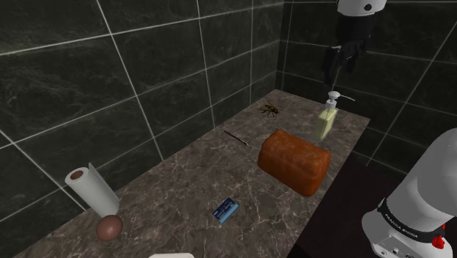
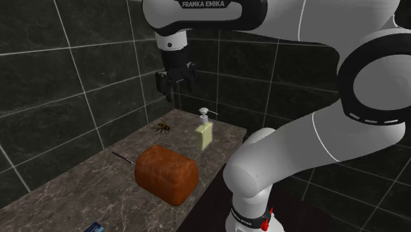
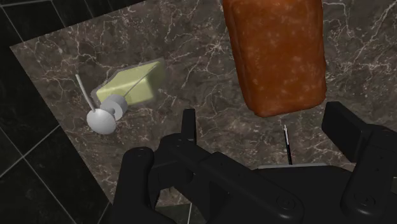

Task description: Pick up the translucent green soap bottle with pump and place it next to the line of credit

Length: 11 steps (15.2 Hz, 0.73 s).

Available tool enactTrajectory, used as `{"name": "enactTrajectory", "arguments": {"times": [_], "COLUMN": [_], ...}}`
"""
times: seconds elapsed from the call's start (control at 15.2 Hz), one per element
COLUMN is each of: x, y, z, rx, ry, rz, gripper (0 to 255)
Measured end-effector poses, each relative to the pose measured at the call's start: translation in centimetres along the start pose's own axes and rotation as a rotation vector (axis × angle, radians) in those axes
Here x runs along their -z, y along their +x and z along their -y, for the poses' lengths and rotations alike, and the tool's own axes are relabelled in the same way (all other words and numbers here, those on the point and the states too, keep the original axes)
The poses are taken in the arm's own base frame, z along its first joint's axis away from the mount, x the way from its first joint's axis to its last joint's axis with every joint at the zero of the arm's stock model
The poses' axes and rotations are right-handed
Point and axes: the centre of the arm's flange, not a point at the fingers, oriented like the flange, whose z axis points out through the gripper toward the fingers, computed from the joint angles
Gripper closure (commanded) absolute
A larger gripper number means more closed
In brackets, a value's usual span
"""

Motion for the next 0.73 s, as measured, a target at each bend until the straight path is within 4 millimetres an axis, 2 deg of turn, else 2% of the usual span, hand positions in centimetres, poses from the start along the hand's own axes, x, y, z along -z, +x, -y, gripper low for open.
{"name": "enactTrajectory", "arguments": {"times": [0.13,0.33,0.59,0.73], "x": [-0.5,-2.4,-6.0,-7.5], "y": [0.2,1.3,2.7,3.8], "z": [-0.5,-2.6,-6.0,-8.4], "rx": [0.000,-0.001,0.000,-0.001], "ry": [0.000,-0.001,-0.002,-0.003], "rz": [-0.001,-0.005,-0.013,-0.017], "gripper": [0,0,0,0]}}
